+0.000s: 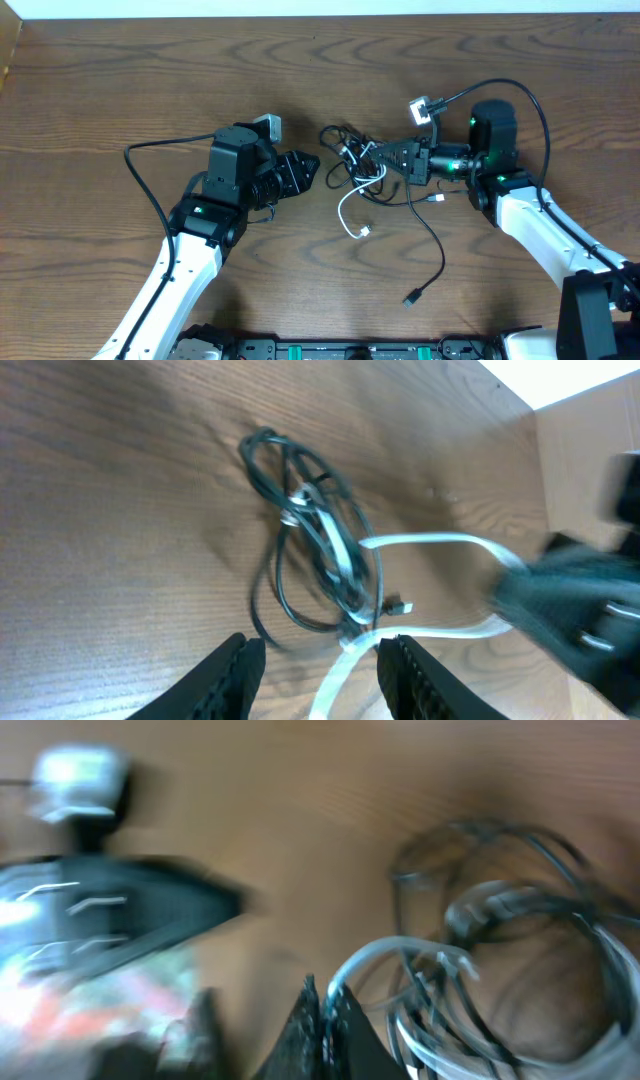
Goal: Untangle cables
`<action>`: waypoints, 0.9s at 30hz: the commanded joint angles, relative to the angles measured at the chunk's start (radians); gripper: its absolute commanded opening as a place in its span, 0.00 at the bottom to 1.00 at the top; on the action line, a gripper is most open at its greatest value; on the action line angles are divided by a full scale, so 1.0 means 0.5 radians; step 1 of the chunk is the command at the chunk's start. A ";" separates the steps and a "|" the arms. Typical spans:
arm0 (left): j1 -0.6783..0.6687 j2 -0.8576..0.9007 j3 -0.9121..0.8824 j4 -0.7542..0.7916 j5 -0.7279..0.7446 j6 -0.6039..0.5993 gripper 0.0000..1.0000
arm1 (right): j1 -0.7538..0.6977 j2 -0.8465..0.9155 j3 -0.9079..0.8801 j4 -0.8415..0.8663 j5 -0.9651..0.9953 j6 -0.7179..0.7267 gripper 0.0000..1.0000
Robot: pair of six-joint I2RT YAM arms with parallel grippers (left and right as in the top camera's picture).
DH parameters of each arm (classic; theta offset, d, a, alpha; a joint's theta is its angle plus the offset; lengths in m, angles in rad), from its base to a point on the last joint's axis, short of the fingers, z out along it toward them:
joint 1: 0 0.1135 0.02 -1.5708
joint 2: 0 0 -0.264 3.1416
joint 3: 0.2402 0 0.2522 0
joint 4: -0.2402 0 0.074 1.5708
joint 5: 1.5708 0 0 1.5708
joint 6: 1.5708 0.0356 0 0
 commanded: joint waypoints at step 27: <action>-0.005 0.009 0.009 0.000 -0.080 0.027 0.45 | -0.007 0.002 0.081 -1.291 2.346 -0.314 0.27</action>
